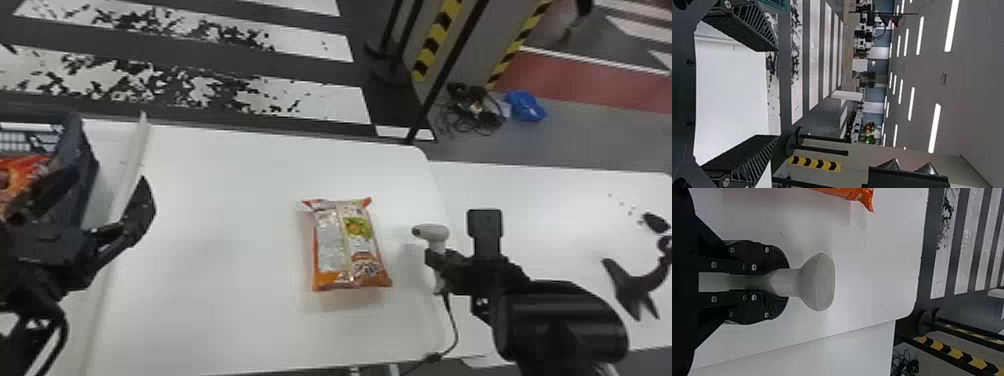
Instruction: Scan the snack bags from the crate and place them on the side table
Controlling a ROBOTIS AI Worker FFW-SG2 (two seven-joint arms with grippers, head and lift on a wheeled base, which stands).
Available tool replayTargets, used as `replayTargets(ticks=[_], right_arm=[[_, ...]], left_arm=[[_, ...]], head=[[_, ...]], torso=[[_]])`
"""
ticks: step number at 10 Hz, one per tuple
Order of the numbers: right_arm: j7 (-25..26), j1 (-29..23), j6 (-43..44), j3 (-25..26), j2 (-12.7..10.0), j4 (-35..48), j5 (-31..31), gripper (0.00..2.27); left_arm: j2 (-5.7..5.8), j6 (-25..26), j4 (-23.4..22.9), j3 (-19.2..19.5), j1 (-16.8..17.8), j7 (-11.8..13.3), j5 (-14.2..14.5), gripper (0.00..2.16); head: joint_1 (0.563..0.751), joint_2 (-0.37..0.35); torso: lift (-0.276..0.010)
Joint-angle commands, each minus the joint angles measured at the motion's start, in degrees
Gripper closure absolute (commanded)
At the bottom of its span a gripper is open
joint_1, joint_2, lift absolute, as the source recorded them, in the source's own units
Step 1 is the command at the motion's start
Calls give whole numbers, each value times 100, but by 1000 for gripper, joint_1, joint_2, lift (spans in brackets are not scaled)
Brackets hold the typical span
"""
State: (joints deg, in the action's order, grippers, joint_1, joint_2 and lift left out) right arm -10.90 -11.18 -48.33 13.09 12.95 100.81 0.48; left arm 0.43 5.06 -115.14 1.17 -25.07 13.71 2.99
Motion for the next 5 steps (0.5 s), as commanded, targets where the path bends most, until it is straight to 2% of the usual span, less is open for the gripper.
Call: replayTargets(ticks=[1,3,4,5], right_arm=[[0,2,3,-17,6,-61,23,2213],[0,2,3,-43,6,-131,40,2159],[0,2,3,-43,6,-158,32,1980],[0,2,21,-52,-3,-175,23,1652]], left_arm=[[1,0,0,-3,-7,0,0,87],[10,0,-9,-12,-7,9,0,87],[10,0,-9,-12,-16,9,0,87],[19,0,-18,-12,-25,9,0,87]], head=[[695,-278],[695,-281],[695,-281],[695,-282]], torso=[[-50],[-50],[-50],[-50]])
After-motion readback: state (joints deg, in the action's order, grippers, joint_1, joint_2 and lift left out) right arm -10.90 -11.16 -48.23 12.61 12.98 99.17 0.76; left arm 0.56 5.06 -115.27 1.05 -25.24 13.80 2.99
